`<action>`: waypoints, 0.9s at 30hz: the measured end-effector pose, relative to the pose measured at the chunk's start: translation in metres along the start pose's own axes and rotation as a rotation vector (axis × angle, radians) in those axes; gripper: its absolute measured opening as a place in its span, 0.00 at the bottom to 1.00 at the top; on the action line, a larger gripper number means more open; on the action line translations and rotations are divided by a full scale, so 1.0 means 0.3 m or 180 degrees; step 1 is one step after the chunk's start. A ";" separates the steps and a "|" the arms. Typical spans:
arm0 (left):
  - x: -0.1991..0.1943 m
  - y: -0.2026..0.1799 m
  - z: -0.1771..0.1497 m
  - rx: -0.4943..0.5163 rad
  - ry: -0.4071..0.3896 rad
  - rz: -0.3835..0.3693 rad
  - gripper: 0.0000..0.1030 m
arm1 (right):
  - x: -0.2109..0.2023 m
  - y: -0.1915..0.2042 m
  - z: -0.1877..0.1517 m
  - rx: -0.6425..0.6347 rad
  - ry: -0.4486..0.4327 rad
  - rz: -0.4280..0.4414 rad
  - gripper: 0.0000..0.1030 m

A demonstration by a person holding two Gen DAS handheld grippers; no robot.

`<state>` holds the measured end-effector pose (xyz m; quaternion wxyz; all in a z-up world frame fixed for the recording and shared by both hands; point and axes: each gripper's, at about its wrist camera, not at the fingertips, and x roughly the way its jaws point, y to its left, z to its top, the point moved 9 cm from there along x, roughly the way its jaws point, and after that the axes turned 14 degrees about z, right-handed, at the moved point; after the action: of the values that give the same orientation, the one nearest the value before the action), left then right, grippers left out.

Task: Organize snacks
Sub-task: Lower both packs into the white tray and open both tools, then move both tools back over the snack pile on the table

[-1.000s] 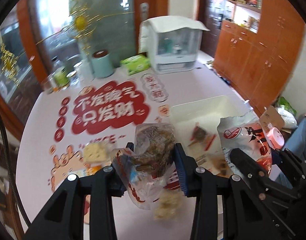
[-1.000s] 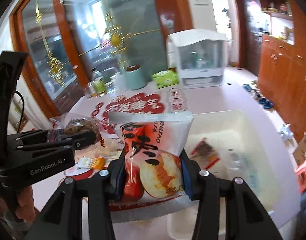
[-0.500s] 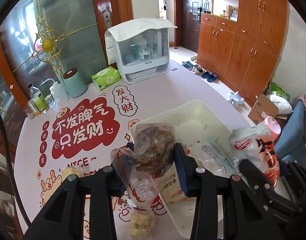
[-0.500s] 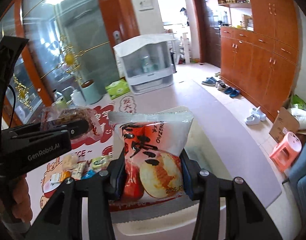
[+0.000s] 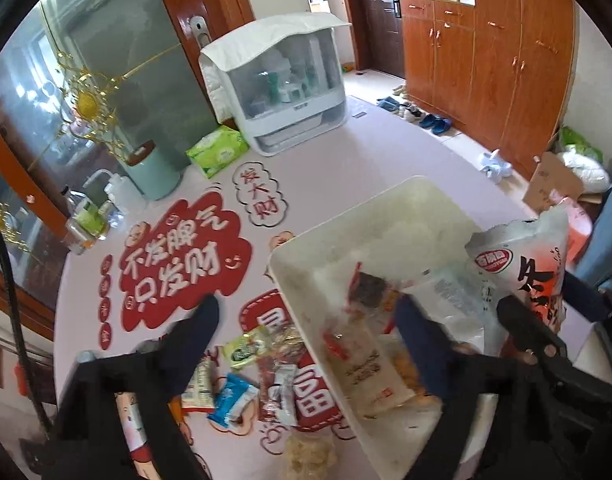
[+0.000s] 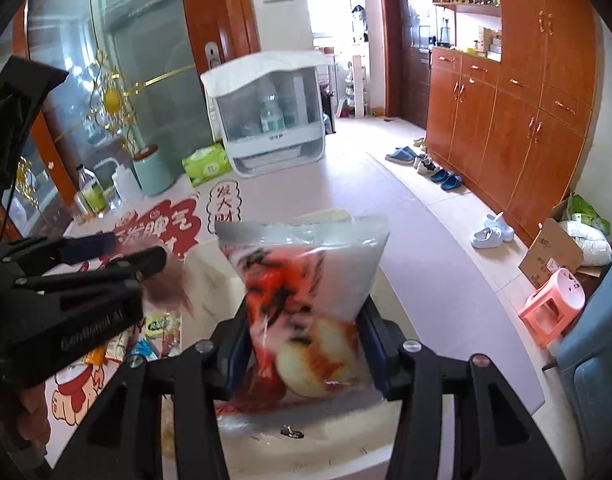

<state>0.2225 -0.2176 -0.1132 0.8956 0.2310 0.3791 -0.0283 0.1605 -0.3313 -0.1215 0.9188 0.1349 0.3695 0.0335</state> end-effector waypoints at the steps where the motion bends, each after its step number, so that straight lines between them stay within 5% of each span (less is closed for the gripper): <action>1: 0.003 0.003 -0.005 0.0035 -0.0020 0.0043 0.88 | 0.013 -0.005 -0.006 0.0011 0.0045 -0.0007 0.51; 10: 0.035 0.060 -0.083 0.0030 0.0143 0.0149 0.90 | 0.014 0.009 -0.019 -0.0003 0.0025 0.0005 0.60; 27: -0.002 0.137 -0.160 -0.0076 0.0206 0.0181 0.90 | 0.001 0.056 -0.033 0.0054 0.0018 0.0079 0.61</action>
<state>0.1993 -0.1601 -0.1258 0.8860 0.2317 0.4015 0.0091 0.1545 -0.3130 -0.1238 0.9161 0.1471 0.3707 0.0422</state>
